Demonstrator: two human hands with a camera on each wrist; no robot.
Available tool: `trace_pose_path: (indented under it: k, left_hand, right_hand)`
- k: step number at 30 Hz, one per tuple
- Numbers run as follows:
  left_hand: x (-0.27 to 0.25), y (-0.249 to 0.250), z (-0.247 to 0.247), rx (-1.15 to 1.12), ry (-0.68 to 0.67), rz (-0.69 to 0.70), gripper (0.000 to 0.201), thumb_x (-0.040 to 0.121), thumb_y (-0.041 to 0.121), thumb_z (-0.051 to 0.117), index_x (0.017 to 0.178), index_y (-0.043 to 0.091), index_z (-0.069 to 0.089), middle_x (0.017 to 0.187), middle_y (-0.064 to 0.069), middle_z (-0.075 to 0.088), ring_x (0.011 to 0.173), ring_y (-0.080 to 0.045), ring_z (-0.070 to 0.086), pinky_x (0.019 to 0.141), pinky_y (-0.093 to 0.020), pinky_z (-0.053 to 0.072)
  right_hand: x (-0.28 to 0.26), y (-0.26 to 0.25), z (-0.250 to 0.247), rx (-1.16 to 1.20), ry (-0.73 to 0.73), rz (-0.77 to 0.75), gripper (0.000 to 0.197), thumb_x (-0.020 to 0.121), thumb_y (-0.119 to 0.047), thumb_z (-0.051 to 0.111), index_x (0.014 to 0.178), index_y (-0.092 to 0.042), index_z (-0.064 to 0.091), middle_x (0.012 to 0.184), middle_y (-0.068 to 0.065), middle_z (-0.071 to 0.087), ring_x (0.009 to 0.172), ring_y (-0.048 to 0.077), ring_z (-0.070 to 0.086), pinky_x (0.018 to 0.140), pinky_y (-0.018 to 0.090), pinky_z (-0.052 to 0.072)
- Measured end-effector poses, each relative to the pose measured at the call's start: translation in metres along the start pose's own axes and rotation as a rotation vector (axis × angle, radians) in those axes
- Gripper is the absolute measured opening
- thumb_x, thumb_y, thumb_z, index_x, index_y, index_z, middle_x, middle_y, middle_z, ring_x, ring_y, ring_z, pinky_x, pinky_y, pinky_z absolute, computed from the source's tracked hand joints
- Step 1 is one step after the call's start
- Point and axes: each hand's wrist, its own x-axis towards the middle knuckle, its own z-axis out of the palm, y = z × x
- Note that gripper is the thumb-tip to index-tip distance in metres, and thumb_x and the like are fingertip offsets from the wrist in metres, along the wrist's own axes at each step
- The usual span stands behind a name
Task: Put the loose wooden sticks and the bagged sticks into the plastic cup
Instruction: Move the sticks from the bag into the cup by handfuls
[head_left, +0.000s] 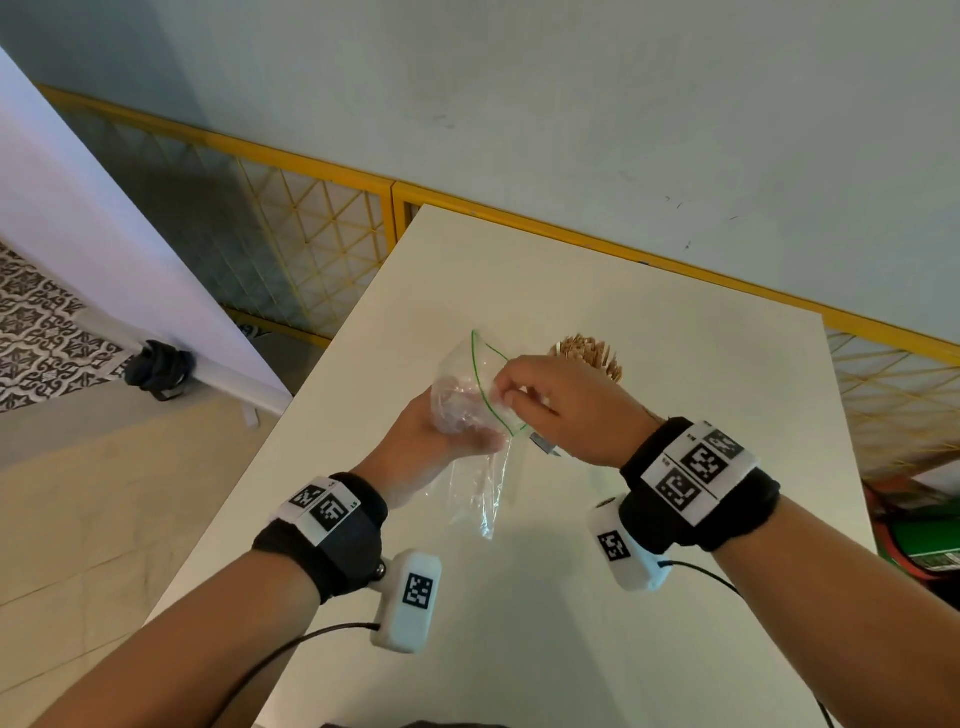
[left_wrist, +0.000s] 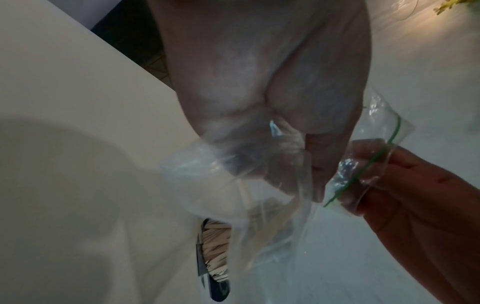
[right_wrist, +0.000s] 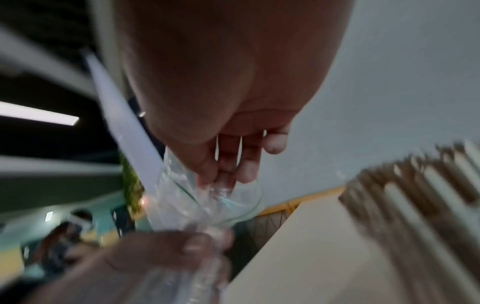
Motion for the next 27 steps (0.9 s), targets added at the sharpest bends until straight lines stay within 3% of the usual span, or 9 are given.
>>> trace_pose_path:
  k: [3,7,9,12,14,18,22,25,27]
  left_hand:
    - [-0.005,-0.003,0.0,0.018,0.022,-0.015,0.072,0.069,0.013,0.087,0.132,0.002,0.054,0.128,-0.026,0.062,0.118,-0.029,0.066,0.111,-0.052,0.045]
    - [-0.013,-0.006,0.002,0.073,0.026,-0.021,0.071,0.067,0.012,0.086,0.129,0.003,0.052,0.131,-0.026,0.059,0.117,-0.034,0.065,0.108,-0.045,0.049]
    - [-0.017,-0.006,0.003,0.058,0.032,-0.013,0.071,0.066,0.011,0.085,0.128,0.002,0.051,0.132,-0.028,0.058,0.111,-0.031,0.065,0.101,-0.04,0.051]
    - [-0.019,-0.005,0.004,0.037,0.014,-0.001,0.08,0.063,0.016,0.087,0.133,0.002,0.051,0.136,-0.026,0.057,0.122,-0.038,0.062,0.108,-0.048,0.048]
    - [-0.021,-0.005,0.004,0.035,0.002,-0.002,0.083,0.065,0.017,0.089,0.137,0.004,0.05,0.137,-0.022,0.058,0.125,-0.034,0.061,0.11,-0.05,0.046]
    - [-0.023,-0.003,0.006,0.067,0.009,0.034,0.071,0.068,0.016,0.086,0.131,0.003,0.056,0.123,-0.011,0.07,0.112,-0.02,0.069,0.097,-0.033,0.053]
    - [-0.022,-0.002,0.011,0.176,0.041,0.031,0.073,0.061,0.041,0.088,0.121,0.009,0.06,0.109,-0.003,0.071,0.104,-0.018,0.069,0.099,-0.038,0.053]
    - [-0.02,-0.005,0.012,0.18,0.075,0.002,0.073,0.056,0.051,0.086,0.116,0.02,0.059,0.102,0.001,0.069,0.096,-0.014,0.067,0.084,-0.026,0.05]
    - [-0.02,-0.003,0.012,0.152,0.11,0.004,0.07,0.057,0.048,0.09,0.113,0.023,0.057,0.1,0.004,0.063,0.09,-0.011,0.063,0.075,-0.02,0.046]
  right_hand:
    - [-0.005,-0.001,-0.002,0.003,-0.028,0.063,0.014,0.097,-0.023,0.046,0.089,-0.031,0.054,0.066,-0.044,0.053,0.057,-0.011,0.053,0.053,0.014,0.028]
    - [-0.011,-0.009,-0.004,-0.036,-0.017,0.163,0.01,0.088,-0.039,0.057,0.096,-0.033,0.06,0.066,-0.02,0.063,0.058,-0.022,0.052,0.059,0.021,0.034]
    - [-0.013,-0.011,-0.001,-0.053,0.067,0.197,0.018,0.082,-0.045,0.063,0.097,-0.036,0.061,0.071,-0.016,0.068,0.055,-0.012,0.056,0.059,0.021,0.036]
    - [-0.015,-0.013,0.005,-0.024,0.161,0.235,0.021,0.078,-0.045,0.067,0.096,-0.035,0.063,0.068,-0.014,0.067,0.061,-0.005,0.054,0.059,0.02,0.038]
    - [-0.015,-0.012,0.008,0.075,0.158,0.259,0.016,0.078,-0.043,0.069,0.09,-0.033,0.067,0.068,-0.014,0.065,0.061,-0.001,0.054,0.059,0.022,0.042]
    - [-0.014,-0.01,0.007,0.3,0.187,0.244,0.01,0.083,-0.034,0.068,0.082,-0.025,0.073,0.068,-0.017,0.066,0.055,0.011,0.054,0.059,0.019,0.045]
    - [-0.012,-0.003,0.0,0.364,0.362,0.287,0.012,0.09,-0.027,0.061,0.088,-0.018,0.068,0.073,-0.008,0.07,0.047,0.005,0.056,0.06,0.025,0.05]
    - [-0.009,0.002,-0.016,0.289,0.564,0.278,0.011,0.092,-0.03,0.057,0.09,-0.021,0.064,0.076,-0.012,0.068,0.049,0.002,0.056,0.058,0.025,0.05]
    - [-0.006,0.008,-0.034,0.219,0.738,0.246,0.013,0.094,-0.033,0.053,0.092,-0.023,0.062,0.08,-0.012,0.067,0.055,0.006,0.06,0.058,0.032,0.052]
